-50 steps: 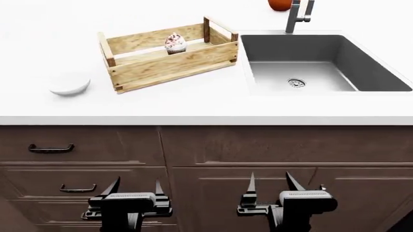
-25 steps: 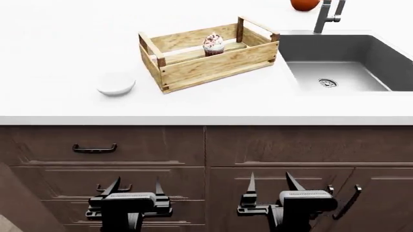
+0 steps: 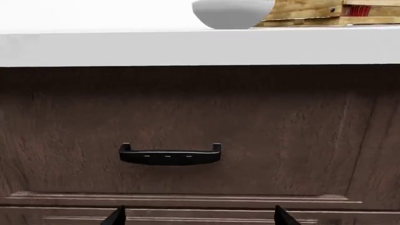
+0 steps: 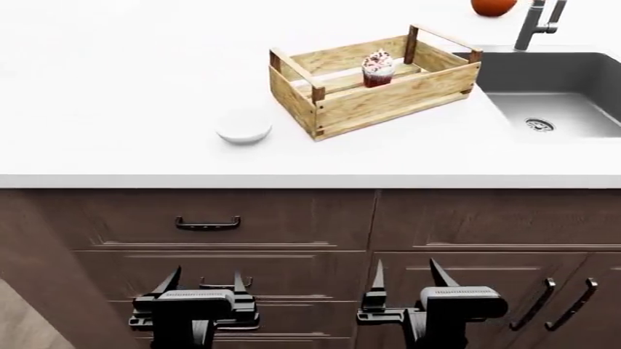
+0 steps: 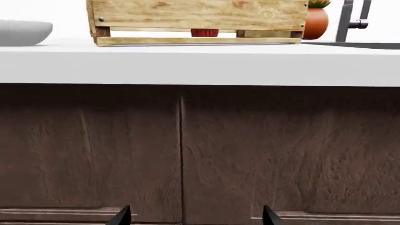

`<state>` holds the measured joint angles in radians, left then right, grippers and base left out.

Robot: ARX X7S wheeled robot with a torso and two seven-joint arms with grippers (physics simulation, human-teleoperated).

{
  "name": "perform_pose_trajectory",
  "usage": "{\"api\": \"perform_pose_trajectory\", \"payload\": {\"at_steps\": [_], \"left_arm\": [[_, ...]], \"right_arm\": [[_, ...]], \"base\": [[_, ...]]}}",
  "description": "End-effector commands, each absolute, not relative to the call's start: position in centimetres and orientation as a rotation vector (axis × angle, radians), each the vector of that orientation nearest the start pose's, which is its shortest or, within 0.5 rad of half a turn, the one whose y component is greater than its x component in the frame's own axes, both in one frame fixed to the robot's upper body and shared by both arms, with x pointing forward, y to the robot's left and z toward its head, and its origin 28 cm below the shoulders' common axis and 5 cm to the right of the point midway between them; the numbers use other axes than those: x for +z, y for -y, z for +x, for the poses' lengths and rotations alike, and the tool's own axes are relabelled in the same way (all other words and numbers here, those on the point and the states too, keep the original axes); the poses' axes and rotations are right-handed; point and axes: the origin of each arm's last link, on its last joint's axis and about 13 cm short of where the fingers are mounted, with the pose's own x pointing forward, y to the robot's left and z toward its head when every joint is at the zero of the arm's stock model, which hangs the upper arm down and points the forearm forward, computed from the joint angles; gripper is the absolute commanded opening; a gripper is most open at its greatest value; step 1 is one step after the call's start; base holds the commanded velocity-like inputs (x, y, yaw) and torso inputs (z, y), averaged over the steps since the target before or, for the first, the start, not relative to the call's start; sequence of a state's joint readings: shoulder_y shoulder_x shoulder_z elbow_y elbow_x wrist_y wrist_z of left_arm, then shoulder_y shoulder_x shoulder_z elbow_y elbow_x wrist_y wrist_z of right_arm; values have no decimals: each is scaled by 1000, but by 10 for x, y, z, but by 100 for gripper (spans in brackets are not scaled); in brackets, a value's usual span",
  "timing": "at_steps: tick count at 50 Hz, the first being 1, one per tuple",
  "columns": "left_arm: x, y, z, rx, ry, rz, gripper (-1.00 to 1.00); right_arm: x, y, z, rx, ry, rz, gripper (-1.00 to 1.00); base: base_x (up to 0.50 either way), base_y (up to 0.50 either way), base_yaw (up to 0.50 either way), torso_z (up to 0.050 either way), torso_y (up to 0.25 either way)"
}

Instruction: Move the fresh-baked cupcake off the tray onto the counter, and place the bowl used for mixing into the sink.

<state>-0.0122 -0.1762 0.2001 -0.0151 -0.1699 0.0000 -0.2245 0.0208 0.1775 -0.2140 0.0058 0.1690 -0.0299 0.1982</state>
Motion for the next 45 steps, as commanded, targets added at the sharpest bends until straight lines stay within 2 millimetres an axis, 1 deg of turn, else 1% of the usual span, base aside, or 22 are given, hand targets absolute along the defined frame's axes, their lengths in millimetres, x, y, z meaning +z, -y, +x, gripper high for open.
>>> {"api": "perform_pose_trajectory", "payload": {"at_steps": [1, 5, 18, 45], "left_arm": [[9, -207, 209, 30, -36, 13, 100], [9, -207, 208, 29, -36, 13, 100], [9, -208, 209, 29, -35, 13, 100], [9, -208, 209, 28, -36, 14, 100]], "right_arm": [[14, 97, 211, 9, 9, -7, 100], [14, 96, 211, 9, 8, -8, 100], [13, 97, 212, -8, -7, 12, 100], [13, 96, 212, -6, -3, 14, 100]], "base": [[0, 391, 0, 0, 0], [0, 390, 0, 0, 0], [4, 0, 0, 0, 0], [119, 0, 0, 0, 0]]}}
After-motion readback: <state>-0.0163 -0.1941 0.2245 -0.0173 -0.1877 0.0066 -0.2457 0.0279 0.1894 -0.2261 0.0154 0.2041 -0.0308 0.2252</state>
